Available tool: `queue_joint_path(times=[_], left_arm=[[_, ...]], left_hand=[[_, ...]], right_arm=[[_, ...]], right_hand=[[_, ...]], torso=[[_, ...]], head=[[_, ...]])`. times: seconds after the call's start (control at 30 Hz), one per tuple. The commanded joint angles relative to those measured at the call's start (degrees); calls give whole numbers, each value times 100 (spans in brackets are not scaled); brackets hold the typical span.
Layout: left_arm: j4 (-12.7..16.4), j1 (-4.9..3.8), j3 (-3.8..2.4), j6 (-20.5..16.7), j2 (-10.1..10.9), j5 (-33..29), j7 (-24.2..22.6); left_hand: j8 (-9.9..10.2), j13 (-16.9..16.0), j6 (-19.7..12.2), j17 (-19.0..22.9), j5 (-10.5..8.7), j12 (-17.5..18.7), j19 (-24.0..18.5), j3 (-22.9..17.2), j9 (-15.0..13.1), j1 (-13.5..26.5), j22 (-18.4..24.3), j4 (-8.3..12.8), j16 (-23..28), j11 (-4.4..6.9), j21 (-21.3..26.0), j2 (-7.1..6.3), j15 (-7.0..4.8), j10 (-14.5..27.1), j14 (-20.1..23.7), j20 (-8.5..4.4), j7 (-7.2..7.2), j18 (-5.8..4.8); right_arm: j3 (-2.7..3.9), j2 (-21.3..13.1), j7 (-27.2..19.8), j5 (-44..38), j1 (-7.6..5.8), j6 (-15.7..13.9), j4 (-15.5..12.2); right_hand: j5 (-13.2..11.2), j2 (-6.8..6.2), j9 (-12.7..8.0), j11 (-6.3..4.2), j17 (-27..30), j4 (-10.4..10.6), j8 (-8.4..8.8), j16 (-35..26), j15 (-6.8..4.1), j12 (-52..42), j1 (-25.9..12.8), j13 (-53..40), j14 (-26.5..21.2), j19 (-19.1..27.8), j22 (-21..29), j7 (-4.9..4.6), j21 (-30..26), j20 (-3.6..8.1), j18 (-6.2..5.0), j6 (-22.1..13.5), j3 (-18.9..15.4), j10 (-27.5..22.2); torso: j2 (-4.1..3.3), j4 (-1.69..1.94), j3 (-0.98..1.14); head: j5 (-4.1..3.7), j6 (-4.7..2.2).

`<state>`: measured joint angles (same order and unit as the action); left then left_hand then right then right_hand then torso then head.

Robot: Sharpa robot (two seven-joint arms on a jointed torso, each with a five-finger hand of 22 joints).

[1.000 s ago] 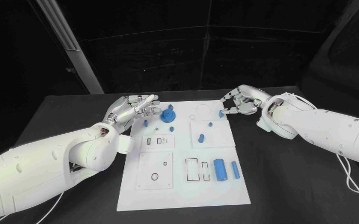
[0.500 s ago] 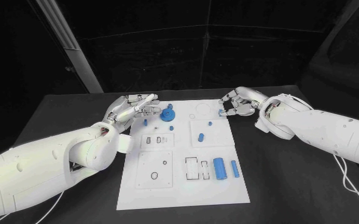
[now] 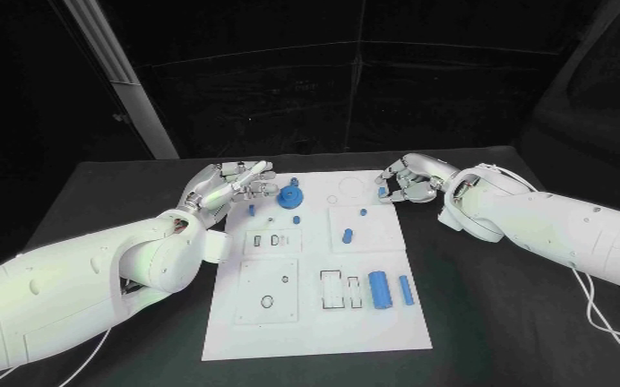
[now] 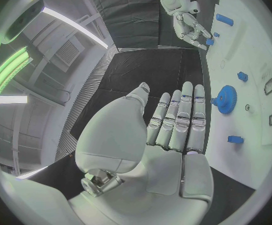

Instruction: Assemble the parts on the task board

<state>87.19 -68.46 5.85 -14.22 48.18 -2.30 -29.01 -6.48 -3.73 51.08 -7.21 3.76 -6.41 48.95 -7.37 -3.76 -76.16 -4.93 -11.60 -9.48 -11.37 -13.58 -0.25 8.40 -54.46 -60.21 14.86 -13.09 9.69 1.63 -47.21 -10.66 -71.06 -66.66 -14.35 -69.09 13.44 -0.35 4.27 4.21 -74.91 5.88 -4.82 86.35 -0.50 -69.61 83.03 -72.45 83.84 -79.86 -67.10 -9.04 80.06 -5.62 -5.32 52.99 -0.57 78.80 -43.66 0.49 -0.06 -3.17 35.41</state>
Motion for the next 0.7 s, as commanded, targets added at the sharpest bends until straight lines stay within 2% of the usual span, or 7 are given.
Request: queue_joint_path(times=[0.03, 0.33, 0.7], left_arm=[[5, -5, -3, 65, 1, 30, -45], [5, -5, -3, 64, 2, 30, -44], [5, -5, -2, 62, 5, 30, -42]], left_hand=[[22, 5, -34, -10, -22, 32, 36, 12, 3, 1, 6, 32, 23, -13, 30, 54, 26, 12, 10, 18, -152, 83], [22, 5, -35, -10, -22, 35, 39, 13, 3, 0, 12, 41, 30, -12, 37, 59, 26, 11, 9, 19, -149, 84], [22, 5, -35, -10, -22, 35, 39, 13, 3, 0, 12, 41, 30, -12, 37, 59, 26, 11, 9, 19, -149, 84]], right_arm=[[3, 17, 12, -187, -3, 76, 14], [3, 40, 36, -217, 6, 120, 64], [3, 44, 42, -220, 8, 145, 81]], right_hand=[[-41, 38, 6, -42, -799, -30, -35, 10, -7, -37, 22, -14, 462, 20, -16, -2, -1, 11, 90, 45, 12, 23], [-90, 101, 17, -60, -838, -53, -93, 30, -21, -101, 17, -66, 472, -5, -66, 19, 24, 24, 99, 178, 74, 63], [-225, 170, 37, -118, -879, -92, -201, 51, -66, -163, 3, -119, 481, -29, -113, 90, 48, 59, 107, 426, 178, 107]], torso=[[1, -1, 6], [7, -4, 7], [4, -8, 14]], head=[[1, 7], [-1, 8], [-1, 10]])
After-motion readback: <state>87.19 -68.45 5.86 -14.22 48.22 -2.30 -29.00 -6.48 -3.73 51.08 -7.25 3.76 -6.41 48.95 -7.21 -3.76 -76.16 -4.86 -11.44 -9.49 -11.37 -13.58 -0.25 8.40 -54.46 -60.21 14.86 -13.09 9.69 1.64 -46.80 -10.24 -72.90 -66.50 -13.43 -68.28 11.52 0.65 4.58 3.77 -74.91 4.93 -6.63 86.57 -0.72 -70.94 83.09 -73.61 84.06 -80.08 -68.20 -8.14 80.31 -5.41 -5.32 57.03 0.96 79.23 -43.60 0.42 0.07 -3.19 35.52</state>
